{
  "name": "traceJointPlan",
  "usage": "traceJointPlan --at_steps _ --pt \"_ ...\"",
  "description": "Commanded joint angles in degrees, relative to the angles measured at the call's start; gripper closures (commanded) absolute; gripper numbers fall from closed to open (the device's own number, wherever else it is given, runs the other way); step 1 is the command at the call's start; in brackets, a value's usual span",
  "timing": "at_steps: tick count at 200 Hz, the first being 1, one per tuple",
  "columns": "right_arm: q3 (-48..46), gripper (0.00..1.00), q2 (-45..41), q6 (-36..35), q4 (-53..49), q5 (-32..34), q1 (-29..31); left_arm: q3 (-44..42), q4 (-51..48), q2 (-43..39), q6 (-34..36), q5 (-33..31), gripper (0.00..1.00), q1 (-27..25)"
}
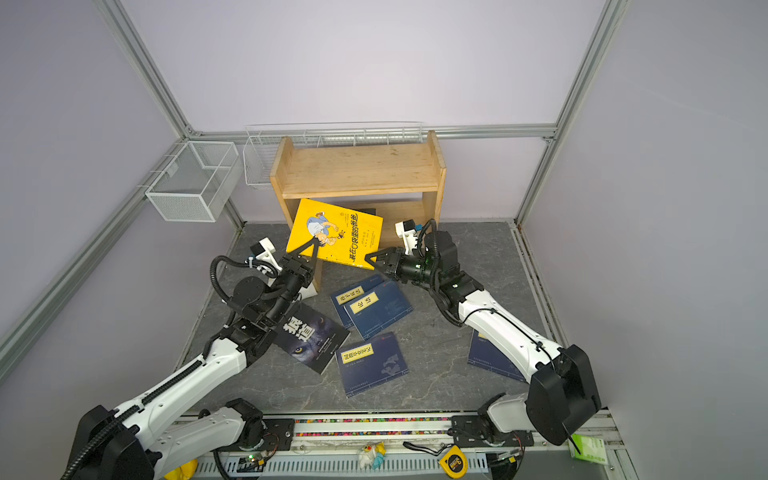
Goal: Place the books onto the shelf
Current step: 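Lower the yellow book onto the bottom shelf beside the black book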
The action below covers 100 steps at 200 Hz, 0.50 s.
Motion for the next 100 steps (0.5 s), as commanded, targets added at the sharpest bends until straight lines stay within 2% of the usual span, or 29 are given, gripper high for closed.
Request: traceJointPlan --at_steps 1,17,54,70,100 --pt "0.63 0.79 0.65 -0.27 3.99 4.56 0.24 2.98 -1.17 0.34 0.8 0.38 1.0 -0.21" --pt "1.67 0.81 1.24 -1.59 2.91 5.88 0.16 6.51 -9.81 0.72 2.45 -0.42 1.0 -0.23" --pt "6.08 0.85 4.21 -6.6 -2.4 8.6 -0.27 12.11 -21.24 0.4 8.7 -4.64 0.75 -0.1" --pt "9.04 0.86 6.22 -8.79 -4.32 8.68 -0.42 15.12 -26.82 0.46 12.21 -6.06 0.71 -0.1" --pt "12.49 0.86 9.24 -11.25 -5.67 10.19 -0.61 18.83 -34.08 1.04 15.54 -7.86 0.42 -0.09"
